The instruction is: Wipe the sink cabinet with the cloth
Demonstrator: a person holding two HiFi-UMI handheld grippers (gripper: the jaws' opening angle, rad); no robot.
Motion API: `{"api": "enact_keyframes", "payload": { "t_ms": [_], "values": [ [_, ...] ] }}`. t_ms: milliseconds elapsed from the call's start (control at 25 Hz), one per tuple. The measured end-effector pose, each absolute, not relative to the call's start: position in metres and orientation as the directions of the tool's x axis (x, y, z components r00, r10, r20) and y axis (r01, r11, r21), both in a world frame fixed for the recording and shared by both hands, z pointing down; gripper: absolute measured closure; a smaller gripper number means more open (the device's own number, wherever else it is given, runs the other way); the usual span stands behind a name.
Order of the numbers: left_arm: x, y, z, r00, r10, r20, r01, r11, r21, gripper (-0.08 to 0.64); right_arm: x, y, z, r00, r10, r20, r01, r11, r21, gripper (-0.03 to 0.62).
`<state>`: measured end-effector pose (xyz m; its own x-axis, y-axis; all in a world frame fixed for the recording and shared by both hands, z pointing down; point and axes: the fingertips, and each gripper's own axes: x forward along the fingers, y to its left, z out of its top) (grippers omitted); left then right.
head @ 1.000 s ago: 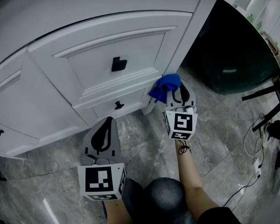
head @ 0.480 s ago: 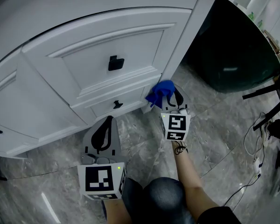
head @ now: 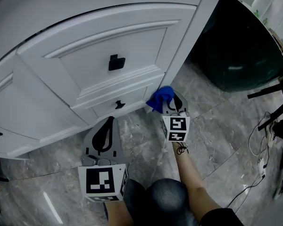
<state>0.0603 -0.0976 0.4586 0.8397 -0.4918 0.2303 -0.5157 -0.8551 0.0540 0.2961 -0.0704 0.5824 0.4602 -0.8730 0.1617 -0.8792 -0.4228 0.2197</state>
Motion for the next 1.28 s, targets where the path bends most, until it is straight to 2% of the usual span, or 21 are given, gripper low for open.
{"api": "enact_keyframes", "payload": {
  "t_ms": [240,1040,1280],
  "values": [
    [0.06,-0.1,0.461,0.837,-0.494,0.235,-0.518,-0.854,0.052,0.56,0.297,-0.071,0.623,0.447,-0.855,0.262,-0.892,-0.404,0.203,0.479],
    [0.056,-0.096,0.469,0.829,-0.494,0.262,-0.514,-0.858,0.007,0.56,0.303,-0.073,0.723,0.414,-0.793,0.447,-0.91,-0.374,0.178,0.479],
    [0.053,-0.089,0.456,0.826,-0.508,0.244,-0.523,-0.852,-0.002,0.56,0.3,-0.073,0.724,0.372,-0.77,0.518,-0.926,-0.349,0.144,0.478]
  ]
}}
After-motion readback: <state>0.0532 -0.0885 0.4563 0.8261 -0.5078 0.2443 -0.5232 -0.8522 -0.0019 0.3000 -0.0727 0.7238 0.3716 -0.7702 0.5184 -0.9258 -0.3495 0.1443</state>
